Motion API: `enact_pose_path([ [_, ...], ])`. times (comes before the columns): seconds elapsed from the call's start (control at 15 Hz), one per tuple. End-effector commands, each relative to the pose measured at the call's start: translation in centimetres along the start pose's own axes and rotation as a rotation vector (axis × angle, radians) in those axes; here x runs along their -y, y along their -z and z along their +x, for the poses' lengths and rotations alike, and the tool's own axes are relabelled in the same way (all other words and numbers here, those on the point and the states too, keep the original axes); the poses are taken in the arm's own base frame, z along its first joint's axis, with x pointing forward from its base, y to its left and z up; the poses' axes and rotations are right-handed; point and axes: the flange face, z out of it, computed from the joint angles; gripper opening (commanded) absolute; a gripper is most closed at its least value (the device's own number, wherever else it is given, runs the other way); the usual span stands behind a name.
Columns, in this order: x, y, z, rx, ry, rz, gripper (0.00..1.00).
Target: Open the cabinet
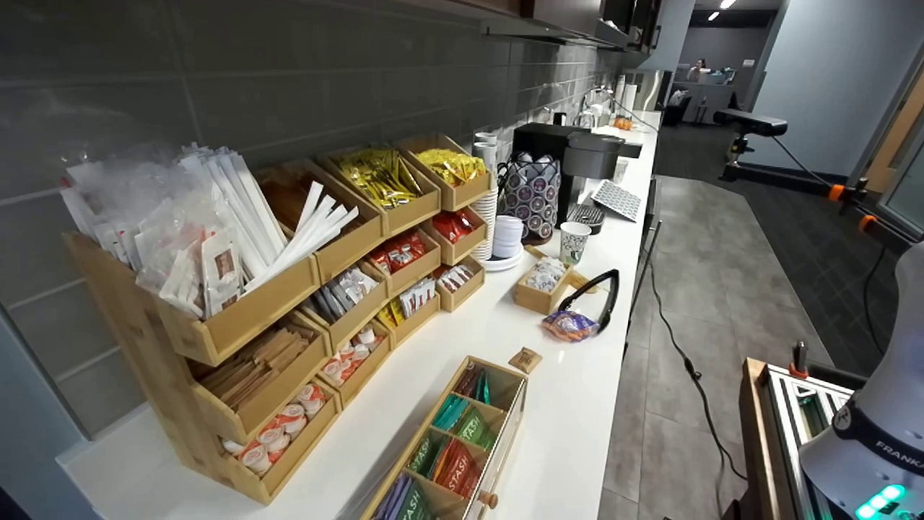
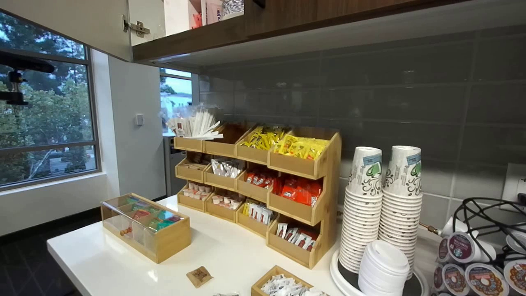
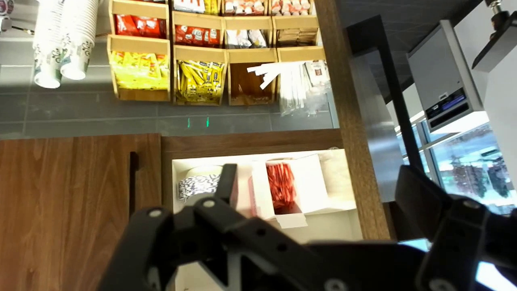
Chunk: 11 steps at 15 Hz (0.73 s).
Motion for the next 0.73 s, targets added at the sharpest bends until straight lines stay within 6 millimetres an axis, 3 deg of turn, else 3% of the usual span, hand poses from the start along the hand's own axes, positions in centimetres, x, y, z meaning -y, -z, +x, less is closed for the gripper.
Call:
enact_pose_path([
  [0.0,0.05,-0.1,0.1,0.005,0.01,0.003,1.0],
  [0.67,0.11,-0.17,0.22,0.007,0.026,0.006,1.0],
])
